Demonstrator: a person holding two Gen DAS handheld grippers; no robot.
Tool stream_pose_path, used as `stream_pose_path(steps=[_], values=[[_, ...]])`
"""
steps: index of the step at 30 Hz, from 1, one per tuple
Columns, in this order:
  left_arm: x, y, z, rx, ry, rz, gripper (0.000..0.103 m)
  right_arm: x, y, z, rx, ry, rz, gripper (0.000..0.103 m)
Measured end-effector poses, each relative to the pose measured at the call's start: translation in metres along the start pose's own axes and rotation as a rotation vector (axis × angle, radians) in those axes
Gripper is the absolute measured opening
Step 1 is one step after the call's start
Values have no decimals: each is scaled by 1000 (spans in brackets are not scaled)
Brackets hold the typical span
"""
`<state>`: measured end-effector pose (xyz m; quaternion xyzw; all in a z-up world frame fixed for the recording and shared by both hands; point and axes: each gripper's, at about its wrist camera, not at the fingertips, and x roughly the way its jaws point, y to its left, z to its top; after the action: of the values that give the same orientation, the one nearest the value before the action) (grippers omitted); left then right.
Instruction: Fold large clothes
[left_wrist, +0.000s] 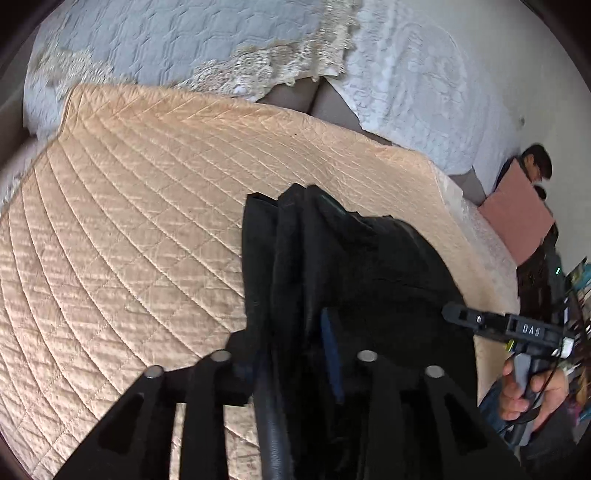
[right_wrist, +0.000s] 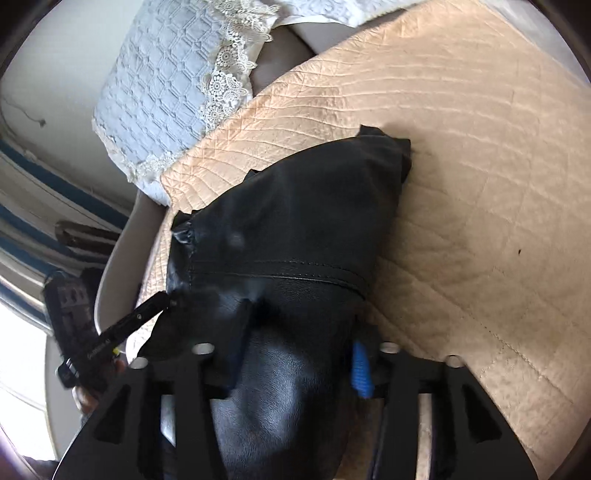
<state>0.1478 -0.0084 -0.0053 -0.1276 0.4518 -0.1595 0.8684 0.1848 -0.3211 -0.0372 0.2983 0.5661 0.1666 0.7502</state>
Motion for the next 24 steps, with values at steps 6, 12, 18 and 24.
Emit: stream_pose_path(steps=[6, 12, 18, 24], values=[[36, 31, 2, -119, 127, -166, 67, 15, -19, 3, 60, 29, 71, 68], [51, 27, 7, -78, 152, -252, 73, 24, -16, 15, 29, 46, 78, 69], [55, 7, 13, 24, 154, -155, 51, 26, -11, 18, 18, 39, 38, 52], [19, -19, 18, 114, 69, -107, 18, 0, 25, 19, -63, -15, -5, 34]])
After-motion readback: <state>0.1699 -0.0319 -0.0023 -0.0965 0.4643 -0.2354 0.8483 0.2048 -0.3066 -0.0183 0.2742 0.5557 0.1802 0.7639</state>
